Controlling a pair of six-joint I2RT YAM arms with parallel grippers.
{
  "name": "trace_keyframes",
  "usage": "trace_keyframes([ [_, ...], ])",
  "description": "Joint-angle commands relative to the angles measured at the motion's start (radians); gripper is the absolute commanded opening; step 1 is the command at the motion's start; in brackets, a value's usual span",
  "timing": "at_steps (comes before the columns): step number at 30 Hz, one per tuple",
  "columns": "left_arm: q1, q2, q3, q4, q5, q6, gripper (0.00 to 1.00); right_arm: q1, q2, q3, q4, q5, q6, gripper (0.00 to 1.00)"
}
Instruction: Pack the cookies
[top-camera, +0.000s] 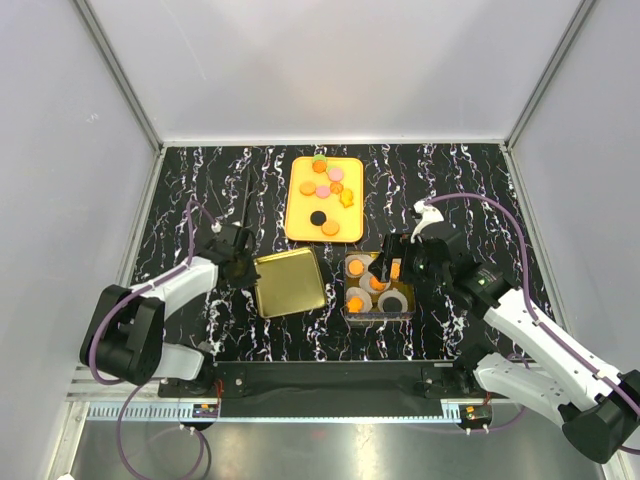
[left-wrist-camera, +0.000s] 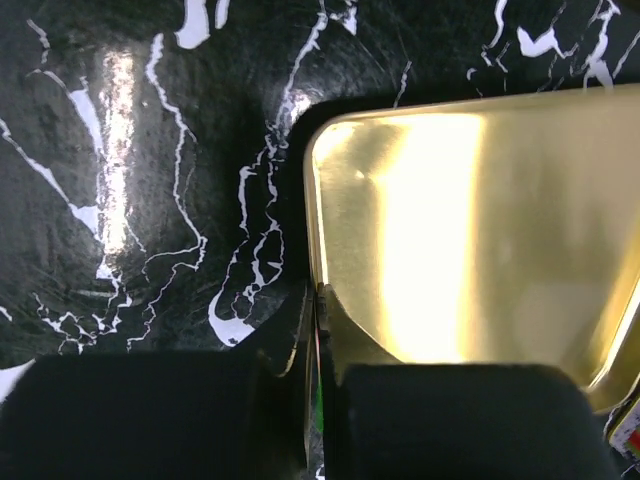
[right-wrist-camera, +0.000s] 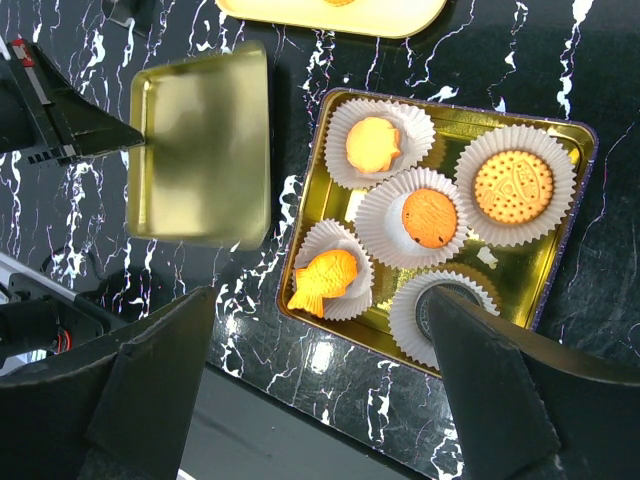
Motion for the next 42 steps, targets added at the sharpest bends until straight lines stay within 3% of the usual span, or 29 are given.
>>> trace_keyframes([
  [1, 0.005, -0.035, 0.057, -0.017, 0.013, 0.032, 0.0, 0.004, 0.001, 0.006, 0.036, -0.008, -0.007, 0.94],
  [10, 0.005, -0.113, 0.22, -0.179, 0.034, 0.127, 0.0, 0.004, 0.018, 0.028, 0.036, -0.019, -0.017, 0.93],
  [17, 0.005, -0.179, 0.321, -0.265, 0.18, 0.164, 0.0, 0.004, 0.055, 0.054, 0.053, -0.042, -0.021, 0.93],
  [27, -0.156, -0.148, 0.398, -0.199, 0.217, 0.099, 0.0, 0.003, 0.141, 0.097, 0.131, -0.113, 0.007, 0.93],
  [38, -0.253, -0.096, 0.455, -0.087, 0.256, 0.044, 0.0, 0.004, 0.202, 0.103, 0.209, -0.143, 0.056, 0.94],
  [42, -0.28, -0.085, 0.444, -0.037, 0.264, 0.03, 0.0, 0.003, 0.188, 0.111, 0.217, -0.137, 0.082, 0.85],
])
